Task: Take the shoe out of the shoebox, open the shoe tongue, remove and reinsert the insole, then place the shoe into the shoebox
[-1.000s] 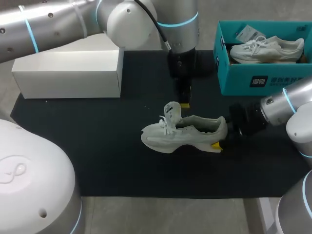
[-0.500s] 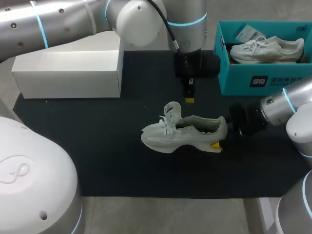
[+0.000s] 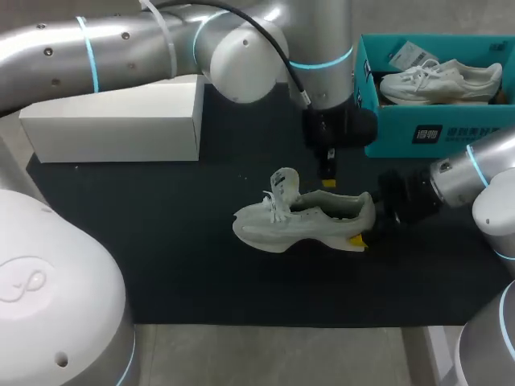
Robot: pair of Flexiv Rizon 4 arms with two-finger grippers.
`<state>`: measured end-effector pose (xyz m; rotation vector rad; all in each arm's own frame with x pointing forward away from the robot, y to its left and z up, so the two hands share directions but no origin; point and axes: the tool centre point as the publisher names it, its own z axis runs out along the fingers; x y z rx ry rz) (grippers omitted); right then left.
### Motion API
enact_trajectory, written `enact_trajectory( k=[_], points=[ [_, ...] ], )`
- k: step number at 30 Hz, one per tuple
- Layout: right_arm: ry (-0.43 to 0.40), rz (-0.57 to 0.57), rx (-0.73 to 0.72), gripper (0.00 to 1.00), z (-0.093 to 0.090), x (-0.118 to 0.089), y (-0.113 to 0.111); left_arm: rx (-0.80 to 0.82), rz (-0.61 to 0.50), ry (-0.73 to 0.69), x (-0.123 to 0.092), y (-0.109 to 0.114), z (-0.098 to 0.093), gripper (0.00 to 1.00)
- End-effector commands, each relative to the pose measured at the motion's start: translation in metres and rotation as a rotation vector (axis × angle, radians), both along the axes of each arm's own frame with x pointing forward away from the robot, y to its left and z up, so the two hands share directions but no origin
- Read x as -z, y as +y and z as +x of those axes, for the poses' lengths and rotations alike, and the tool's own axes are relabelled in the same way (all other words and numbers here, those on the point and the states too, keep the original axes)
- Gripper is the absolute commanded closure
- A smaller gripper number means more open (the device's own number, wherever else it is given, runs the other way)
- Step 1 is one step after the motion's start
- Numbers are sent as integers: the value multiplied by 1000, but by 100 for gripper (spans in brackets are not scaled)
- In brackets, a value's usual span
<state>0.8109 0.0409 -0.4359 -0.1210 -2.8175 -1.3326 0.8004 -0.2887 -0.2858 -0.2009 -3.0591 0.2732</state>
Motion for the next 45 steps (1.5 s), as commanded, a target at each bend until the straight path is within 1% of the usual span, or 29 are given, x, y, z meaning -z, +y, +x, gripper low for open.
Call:
enact_trajectory(
  k=[1,10,14,27,31,40,45],
  points=[
    [-1,-4,2,100,2,7,2,-12,27,-7,30,-14,0,100],
    [-1,-4,2,100,2,7,2,1,17,35,66,-13,-3,100],
    [-1,-4,2,100,2,7,2,-3,0,57,76,-13,-1,100],
    [-1,-4,2,100,2,7,2,-15,-34,80,82,-9,6,100],
    [-1,-4,2,100,2,7,2,-7,-36,81,79,-9,5,100],
    [-1,-4,2,100,2,7,2,7,-23,73,84,-15,2,100],
    [-1,-4,2,100,2,7,2,15,-20,63,86,-19,5,100]
  ],
)
